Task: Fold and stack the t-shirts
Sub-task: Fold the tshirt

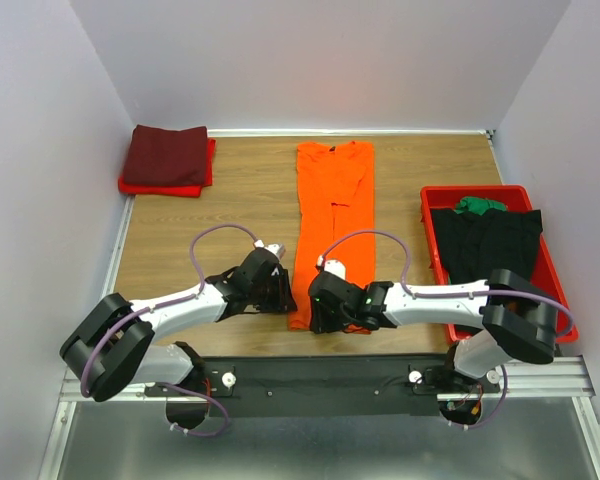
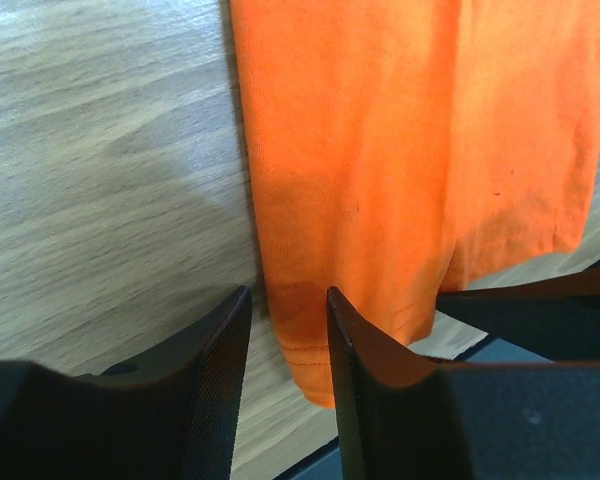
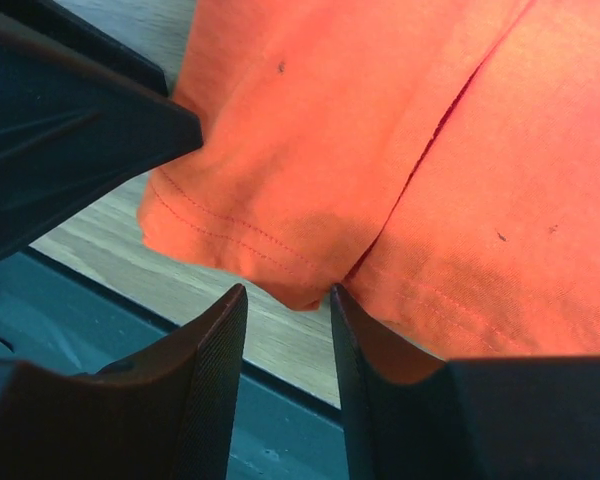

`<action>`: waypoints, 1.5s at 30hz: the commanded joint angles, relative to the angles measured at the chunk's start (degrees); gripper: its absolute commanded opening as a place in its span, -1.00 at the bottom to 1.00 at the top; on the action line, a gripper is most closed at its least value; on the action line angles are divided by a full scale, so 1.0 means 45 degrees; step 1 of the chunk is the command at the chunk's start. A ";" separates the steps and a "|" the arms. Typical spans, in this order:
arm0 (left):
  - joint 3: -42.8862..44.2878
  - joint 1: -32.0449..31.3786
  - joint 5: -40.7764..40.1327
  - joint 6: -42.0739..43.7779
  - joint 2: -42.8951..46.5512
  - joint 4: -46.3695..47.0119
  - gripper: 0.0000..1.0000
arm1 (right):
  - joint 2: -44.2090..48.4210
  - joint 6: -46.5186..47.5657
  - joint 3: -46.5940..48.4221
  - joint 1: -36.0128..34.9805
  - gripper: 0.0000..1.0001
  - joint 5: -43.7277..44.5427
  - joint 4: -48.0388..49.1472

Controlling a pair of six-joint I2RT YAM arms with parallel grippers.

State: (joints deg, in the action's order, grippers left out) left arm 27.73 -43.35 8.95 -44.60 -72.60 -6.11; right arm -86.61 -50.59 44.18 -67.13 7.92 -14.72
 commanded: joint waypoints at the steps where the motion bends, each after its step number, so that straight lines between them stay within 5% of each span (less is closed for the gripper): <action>1: -0.0243 -0.0014 0.0394 0.0282 -0.0059 -0.0283 -0.13 | -0.0168 -0.0438 -0.0190 -0.0140 -0.16 0.0426 0.0224; 7: -0.0029 -0.0014 0.0219 0.0458 0.0234 -0.0633 -0.13 | 0.0338 -0.0322 0.0103 -0.0140 -0.70 0.0583 0.0224; 11: 0.0127 -0.0014 0.0082 0.0497 0.0332 -0.0790 -0.16 | 0.0808 -0.0087 0.0551 -0.0140 -0.88 0.0816 -0.0009; 32: 0.0343 -0.0014 0.0452 0.0439 0.0859 -0.0947 -0.22 | 0.1669 0.1027 0.2251 -0.0120 -0.92 0.3863 -0.2197; 45: 0.0147 -0.0034 0.0998 0.0204 0.0665 -0.0381 -0.24 | 0.1277 0.0871 0.1999 -0.0101 -0.92 0.3669 -0.2275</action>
State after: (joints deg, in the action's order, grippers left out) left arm 28.38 -43.35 10.92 -43.13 -68.79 -9.28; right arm -81.06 -46.17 54.28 -67.18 22.04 -23.62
